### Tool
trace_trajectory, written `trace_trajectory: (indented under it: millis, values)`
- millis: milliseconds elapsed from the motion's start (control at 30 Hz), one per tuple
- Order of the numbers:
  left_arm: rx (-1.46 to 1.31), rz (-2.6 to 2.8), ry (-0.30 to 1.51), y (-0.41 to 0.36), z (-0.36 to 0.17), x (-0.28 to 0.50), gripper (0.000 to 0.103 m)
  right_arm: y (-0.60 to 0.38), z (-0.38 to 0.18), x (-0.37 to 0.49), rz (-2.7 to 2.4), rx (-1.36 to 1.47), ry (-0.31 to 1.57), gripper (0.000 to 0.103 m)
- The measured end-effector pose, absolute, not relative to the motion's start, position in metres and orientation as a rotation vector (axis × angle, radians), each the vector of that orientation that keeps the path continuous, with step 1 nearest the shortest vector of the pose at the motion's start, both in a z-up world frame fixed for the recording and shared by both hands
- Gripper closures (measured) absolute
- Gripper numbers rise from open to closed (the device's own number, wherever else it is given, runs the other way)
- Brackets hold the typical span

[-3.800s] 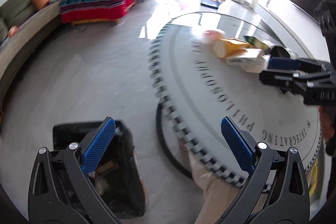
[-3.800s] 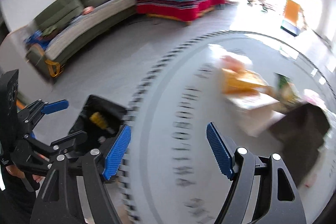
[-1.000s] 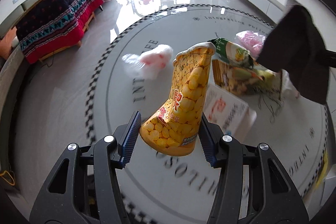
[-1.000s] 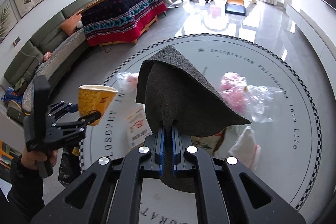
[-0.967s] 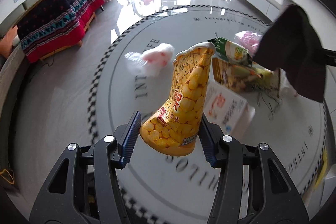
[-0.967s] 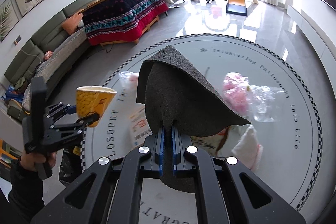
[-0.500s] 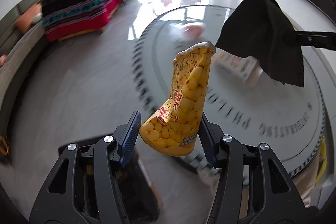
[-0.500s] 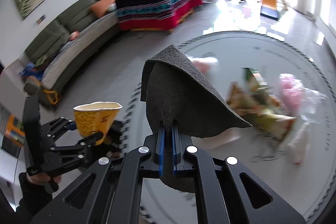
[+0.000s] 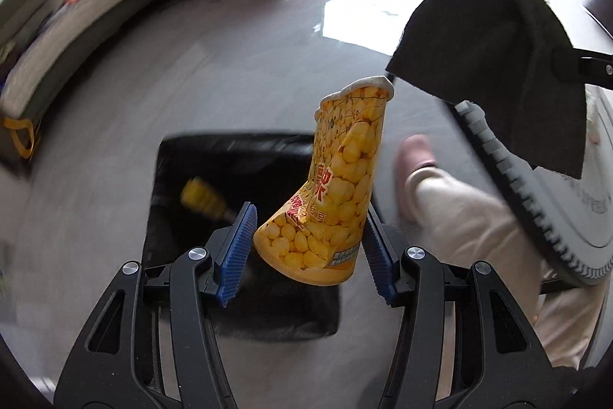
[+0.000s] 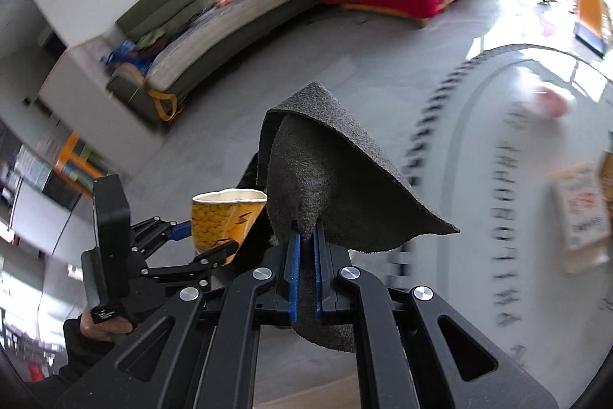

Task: Collect trash
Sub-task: 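Carry the cloth and snack bag to the bin and release both, then move both open grippers back toward the remaining boxes and wrappers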

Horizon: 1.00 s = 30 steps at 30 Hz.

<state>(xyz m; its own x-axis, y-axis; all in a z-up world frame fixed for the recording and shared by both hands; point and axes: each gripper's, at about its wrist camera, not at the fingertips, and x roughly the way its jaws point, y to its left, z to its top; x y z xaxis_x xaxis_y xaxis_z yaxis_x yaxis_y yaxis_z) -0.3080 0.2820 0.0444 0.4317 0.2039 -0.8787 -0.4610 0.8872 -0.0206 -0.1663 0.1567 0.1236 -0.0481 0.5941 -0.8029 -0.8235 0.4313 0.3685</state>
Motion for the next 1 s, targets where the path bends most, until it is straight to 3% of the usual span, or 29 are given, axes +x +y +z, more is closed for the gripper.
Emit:
trace_trajectory:
  millis: [267,333,367,400,1000]
  values:
    - [-0.432,0.578,1.062,0.323,0.018,-0.369,0.048,0.245,0.102,-0.217,1.288,-0.364,1.175,0.096]
    - [-0.453,0.619,1.058,0.332,0.017,-0.383,0.029,0.268,0.098,-0.226,1.299,-0.392,1.198,0.091]
    - [-0.458,0.652,1.057,0.335,0.017,-0.386,0.005,0.279,0.095,-0.23,1.291,-0.406,1.209,0.076]
    - [-0.458,0.701,1.046,0.339,0.018,-0.394,0.006,0.283,0.095,-0.233,1.289,-0.402,1.2,0.063]
    - [-0.392,0.68,1.035,0.336,0.027,-0.378,0.006,0.247,0.105,-0.202,1.267,-0.3,1.185,0.063]
